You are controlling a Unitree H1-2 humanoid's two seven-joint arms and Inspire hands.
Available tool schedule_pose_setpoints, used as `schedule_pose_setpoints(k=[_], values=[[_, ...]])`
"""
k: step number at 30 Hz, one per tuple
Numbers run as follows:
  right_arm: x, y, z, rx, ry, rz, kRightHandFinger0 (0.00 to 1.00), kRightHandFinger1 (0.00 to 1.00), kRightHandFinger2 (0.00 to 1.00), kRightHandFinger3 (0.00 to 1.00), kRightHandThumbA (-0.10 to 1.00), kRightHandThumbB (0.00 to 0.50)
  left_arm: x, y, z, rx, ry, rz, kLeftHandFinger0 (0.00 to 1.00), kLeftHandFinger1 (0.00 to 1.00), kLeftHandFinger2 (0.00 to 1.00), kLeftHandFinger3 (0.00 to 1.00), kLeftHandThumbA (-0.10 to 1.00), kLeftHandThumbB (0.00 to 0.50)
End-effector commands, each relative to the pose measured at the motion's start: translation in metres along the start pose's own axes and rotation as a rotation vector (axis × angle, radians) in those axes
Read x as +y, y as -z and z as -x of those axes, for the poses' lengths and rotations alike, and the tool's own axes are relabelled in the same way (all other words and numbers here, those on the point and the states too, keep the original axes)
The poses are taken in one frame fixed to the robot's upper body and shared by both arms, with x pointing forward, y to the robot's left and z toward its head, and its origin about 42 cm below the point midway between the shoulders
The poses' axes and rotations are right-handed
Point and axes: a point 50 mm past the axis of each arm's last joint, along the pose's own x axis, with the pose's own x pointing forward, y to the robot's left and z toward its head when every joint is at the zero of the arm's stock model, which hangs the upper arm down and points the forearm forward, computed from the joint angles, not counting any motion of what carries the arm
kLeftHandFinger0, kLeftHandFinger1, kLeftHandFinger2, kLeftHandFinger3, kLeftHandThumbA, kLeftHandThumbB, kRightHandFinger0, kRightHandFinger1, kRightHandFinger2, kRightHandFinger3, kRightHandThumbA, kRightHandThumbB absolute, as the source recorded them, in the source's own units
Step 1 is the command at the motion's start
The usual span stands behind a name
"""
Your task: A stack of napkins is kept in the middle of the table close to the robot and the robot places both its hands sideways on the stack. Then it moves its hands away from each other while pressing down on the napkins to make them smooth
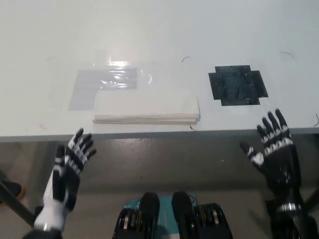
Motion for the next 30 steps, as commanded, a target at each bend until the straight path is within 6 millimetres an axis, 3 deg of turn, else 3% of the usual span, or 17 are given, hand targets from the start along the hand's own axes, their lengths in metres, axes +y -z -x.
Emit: schedule_pose_setpoints(k=[1,5,7,8,11,14,19,22,30], values=[[0.07,-0.077,0.041,-0.369,-0.333,0.226,1.0,1.0,1.0,1.0,1.0,0.249,-0.036,-0.075,0.056,-0.399,0.24,-0.235,1.0,1.0,1.0,1.0,1.0,0.276],[0.063,-0.059,0.046,-0.293,-0.302,0.26,1.0,1.0,1.0,1.0,1.0,0.239,-0.032,-0.051,0.055,-0.337,0.224,-0.281,1.0,1.0,1.0,1.0,1.0,0.257],[0.061,-0.054,0.052,-0.27,-0.295,0.259,1.0,1.0,1.0,1.0,1.0,0.238,-0.031,-0.044,0.058,-0.306,0.216,-0.287,1.0,1.0,1.0,1.0,1.0,0.267],[0.058,-0.048,0.056,-0.238,-0.287,0.264,1.0,1.0,1.0,1.0,1.0,0.221,-0.028,-0.033,0.058,-0.263,0.203,-0.3,1.0,1.0,1.0,1.0,1.0,0.299],[0.051,-0.034,0.062,-0.179,-0.265,0.278,1.0,1.0,1.0,1.0,1.0,0.228,-0.023,-0.015,0.06,-0.194,0.182,-0.292,1.0,1.0,1.0,1.0,1.0,0.314],[0.044,-0.022,0.066,-0.127,-0.241,0.287,1.0,1.0,1.0,1.0,1.0,0.204,-0.017,-0.003,0.06,-0.136,0.165,-0.25,1.0,1.0,1.0,1.0,1.0,0.317],[0.037,-0.011,0.066,-0.084,-0.221,0.29,1.0,1.0,1.0,1.0,1.0,0.18,-0.011,0.004,0.061,-0.086,0.135,-0.211,1.0,1.0,1.0,1.0,1.0,0.286],[0.034,-0.007,0.063,-0.071,-0.22,0.29,1.0,1.0,1.0,1.0,1.0,0.168,-0.009,0.005,0.059,-0.079,0.132,-0.201,1.0,1.0,1.0,1.0,1.0,0.227],[0.031,-0.001,0.059,-0.05,-0.21,0.295,1.0,1.0,1.0,1.0,1.0,0.183,-0.005,0.006,0.055,-0.056,0.104,-0.222,1.0,1.0,1.0,1.0,1.0,0.238]])
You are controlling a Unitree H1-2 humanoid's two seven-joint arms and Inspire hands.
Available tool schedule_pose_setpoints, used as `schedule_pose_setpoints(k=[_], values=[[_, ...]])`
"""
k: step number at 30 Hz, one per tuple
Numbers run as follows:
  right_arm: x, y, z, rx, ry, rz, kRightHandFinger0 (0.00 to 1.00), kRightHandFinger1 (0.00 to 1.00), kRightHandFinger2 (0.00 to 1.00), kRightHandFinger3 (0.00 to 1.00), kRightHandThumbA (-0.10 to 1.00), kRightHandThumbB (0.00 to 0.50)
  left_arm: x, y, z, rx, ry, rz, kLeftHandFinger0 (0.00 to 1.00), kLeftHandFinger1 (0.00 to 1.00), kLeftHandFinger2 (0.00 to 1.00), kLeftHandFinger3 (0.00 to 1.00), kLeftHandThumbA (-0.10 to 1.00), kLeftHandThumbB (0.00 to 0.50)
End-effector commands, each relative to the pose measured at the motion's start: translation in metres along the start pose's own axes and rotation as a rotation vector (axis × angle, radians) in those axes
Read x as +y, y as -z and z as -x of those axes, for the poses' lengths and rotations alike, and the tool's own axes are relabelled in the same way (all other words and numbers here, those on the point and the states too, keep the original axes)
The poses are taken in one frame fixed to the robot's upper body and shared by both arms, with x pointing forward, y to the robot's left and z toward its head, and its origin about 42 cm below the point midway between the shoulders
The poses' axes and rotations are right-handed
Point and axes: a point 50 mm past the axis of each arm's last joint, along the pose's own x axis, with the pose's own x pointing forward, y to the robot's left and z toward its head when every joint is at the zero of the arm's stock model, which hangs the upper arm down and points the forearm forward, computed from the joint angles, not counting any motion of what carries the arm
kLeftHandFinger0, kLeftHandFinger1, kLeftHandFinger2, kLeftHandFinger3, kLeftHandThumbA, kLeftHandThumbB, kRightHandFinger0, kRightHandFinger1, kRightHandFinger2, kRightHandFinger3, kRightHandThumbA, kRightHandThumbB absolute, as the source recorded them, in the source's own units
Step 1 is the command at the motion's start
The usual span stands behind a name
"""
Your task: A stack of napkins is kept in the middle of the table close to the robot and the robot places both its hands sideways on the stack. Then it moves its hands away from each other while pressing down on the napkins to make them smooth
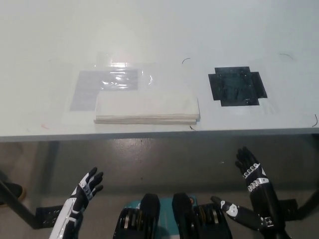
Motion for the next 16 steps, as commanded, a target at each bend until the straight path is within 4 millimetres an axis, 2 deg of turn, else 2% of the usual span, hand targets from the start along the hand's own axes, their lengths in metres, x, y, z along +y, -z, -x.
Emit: schedule_pose_setpoints(k=[1,16], values=[[-0.0003,-0.0071,-0.0094,-0.075,-0.001,0.023,1.0,1.0,1.0,1.0,1.0,0.186,0.0069,-0.0058,-0.0053,-0.025,0.004,-0.025,1.0,1.0,1.0,1.0,1.0,0.22],[-0.0036,-0.0033,-0.0131,-0.062,-0.002,0.042,1.0,1.0,1.0,1.0,1.0,0.175,0.0071,-0.0037,-0.0092,0.012,-0.027,-0.032,1.0,1.0,1.0,1.0,1.0,0.179]])
